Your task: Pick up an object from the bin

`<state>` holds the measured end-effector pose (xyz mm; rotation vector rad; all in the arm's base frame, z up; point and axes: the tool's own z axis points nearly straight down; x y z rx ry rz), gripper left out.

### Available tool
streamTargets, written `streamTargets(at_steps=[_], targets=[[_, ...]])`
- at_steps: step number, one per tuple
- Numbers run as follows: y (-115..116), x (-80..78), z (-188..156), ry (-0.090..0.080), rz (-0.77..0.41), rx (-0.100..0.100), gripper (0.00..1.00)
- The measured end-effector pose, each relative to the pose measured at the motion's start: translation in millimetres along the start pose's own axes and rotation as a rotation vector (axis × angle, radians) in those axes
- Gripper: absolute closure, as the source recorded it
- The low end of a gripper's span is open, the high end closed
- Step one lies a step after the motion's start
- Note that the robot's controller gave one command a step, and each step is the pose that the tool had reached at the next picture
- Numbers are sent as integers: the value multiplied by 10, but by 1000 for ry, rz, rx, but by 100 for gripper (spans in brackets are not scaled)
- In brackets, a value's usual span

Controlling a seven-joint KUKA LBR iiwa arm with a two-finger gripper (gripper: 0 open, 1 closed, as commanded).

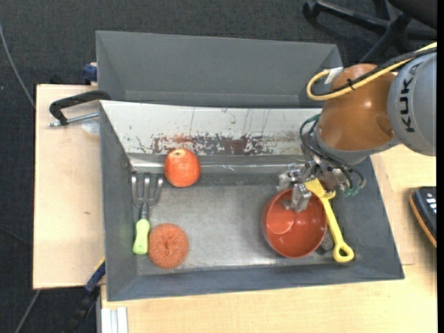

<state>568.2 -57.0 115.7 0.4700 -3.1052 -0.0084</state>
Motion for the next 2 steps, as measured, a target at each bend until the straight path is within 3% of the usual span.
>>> streamTargets(at_steps=[1, 2], targets=[[-228, -27, -235, -4, 22, 1, 100], [-341, 52, -1588, -15, 165, 4, 100]])
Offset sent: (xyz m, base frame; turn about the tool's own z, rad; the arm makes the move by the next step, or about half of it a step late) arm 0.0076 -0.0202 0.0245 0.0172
